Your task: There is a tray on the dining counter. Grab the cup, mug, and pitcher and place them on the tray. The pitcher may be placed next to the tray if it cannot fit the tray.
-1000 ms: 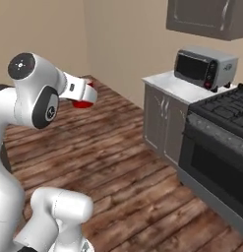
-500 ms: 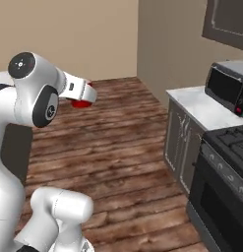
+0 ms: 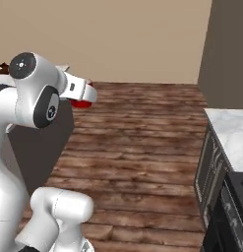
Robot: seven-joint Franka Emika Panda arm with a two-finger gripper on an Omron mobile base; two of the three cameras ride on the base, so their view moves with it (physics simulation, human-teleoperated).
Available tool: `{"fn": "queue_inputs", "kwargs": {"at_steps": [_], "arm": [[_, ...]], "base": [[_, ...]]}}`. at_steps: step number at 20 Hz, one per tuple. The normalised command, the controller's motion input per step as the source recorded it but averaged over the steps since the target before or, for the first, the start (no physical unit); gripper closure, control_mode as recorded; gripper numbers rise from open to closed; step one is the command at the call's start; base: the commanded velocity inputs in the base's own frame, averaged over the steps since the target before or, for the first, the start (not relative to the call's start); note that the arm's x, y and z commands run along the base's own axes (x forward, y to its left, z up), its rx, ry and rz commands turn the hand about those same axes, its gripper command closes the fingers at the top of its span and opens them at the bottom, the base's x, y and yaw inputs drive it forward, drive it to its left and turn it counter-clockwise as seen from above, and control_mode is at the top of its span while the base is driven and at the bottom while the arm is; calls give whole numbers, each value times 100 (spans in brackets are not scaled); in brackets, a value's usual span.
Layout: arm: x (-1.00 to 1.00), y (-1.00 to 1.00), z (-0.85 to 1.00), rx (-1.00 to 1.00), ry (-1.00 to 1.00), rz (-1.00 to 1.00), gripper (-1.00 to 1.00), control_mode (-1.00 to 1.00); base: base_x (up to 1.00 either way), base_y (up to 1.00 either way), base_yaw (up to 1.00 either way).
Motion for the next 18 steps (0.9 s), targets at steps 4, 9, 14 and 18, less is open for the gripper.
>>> {"fn": "queue_inputs", "kwargs": {"at_steps": [4, 9, 14, 18], "arm": [[0, 0, 0, 0, 0, 0, 100, 100], [0, 0, 0, 0, 0, 0, 100, 100], [0, 0, 0, 0, 0, 0, 100, 100], [0, 0, 0, 0, 0, 0, 100, 100]], "base": [[83, -35, 23], [100, -22, 15], [100, -22, 13], [100, -40, 8]]}}
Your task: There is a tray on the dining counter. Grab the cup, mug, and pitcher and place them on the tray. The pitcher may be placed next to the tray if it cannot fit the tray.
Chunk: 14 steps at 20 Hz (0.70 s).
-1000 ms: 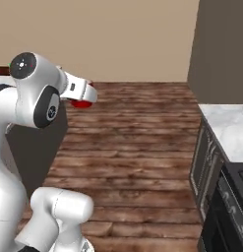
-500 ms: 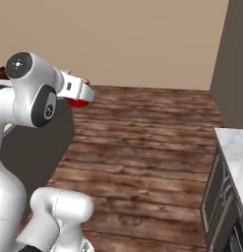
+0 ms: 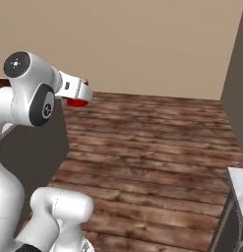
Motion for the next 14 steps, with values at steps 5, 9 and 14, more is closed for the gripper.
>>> {"fn": "queue_inputs", "kwargs": {"at_steps": [5, 9, 14], "arm": [[0, 0, 0, 0, 0, 0, 100, 100], [0, 0, 0, 0, 0, 0, 100, 100], [0, 0, 0, 0, 0, 0, 100, 100]], "base": [[97, -47, 0], [83, -51, 0], [84, -49, 0]]}}
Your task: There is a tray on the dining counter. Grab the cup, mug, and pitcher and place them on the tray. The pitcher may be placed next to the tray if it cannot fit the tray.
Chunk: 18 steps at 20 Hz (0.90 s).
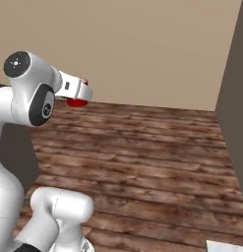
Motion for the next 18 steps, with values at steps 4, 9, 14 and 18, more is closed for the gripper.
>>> {"fn": "queue_inputs", "kwargs": {"at_steps": [4, 9, 14, 18], "arm": [[0, 0, 0, 0, 0, 0, 100, 100], [0, 0, 0, 0, 0, 0, 100, 100], [0, 0, 0, 0, 0, 0, 100, 100], [0, 0, 0, 0, 0, 0, 100, 100]], "base": [[89, -49, 0], [86, -49, 0], [85, -67, 14], [71, -71, 36]]}}
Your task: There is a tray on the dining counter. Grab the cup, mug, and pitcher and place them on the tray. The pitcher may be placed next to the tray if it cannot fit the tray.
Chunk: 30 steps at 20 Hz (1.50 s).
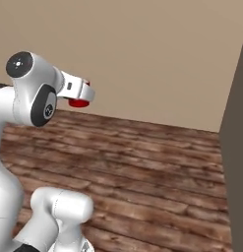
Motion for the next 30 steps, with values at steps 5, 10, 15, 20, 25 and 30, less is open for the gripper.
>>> {"fn": "queue_inputs", "kwargs": {"at_steps": [5, 10, 15, 20, 25, 30], "arm": [[0, 0, 0, 0, 0, 0, 100, 100], [0, 0, 0, 0, 0, 0, 100, 100], [0, 0, 0, 0, 0, 0, 100, 100], [0, 0, 0, 0, 0, 0, 100, 100], [0, 0, 0, 0, 0, 0, 100, 100], [0, 0, 0, 0, 0, 0, 100, 100]], "base": [[58, -64, 51], [72, -51, 48], [98, -4, 38], [100, 0, 42], [86, -23, 54], [73, -42, 61]]}}
